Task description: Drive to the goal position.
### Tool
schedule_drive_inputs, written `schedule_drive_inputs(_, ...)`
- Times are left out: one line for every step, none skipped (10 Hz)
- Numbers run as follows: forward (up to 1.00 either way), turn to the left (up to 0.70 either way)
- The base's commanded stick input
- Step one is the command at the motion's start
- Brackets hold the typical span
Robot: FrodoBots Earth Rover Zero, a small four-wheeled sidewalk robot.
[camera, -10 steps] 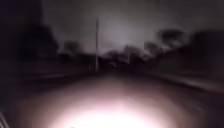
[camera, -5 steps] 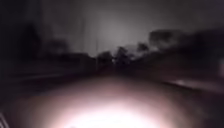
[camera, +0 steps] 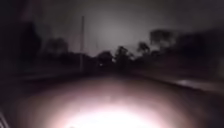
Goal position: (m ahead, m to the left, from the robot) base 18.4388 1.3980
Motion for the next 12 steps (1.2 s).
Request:
schedule_drive_inputs(0.70, 0.00)
schedule_drive_inputs(0.70, 0.00)
schedule_drive_inputs(0.70, 0.00)
schedule_drive_inputs(0.70, 0.00)
schedule_drive_inputs(0.70, 0.00)
schedule_drive_inputs(0.70, 0.00)
schedule_drive_inputs(0.70, 0.00)
schedule_drive_inputs(0.70, 0.00)
schedule_drive_inputs(0.70, 0.00)
schedule_drive_inputs(0.70, 0.00)
schedule_drive_inputs(0.70, 0.00)
schedule_drive_inputs(0.70, 0.00)
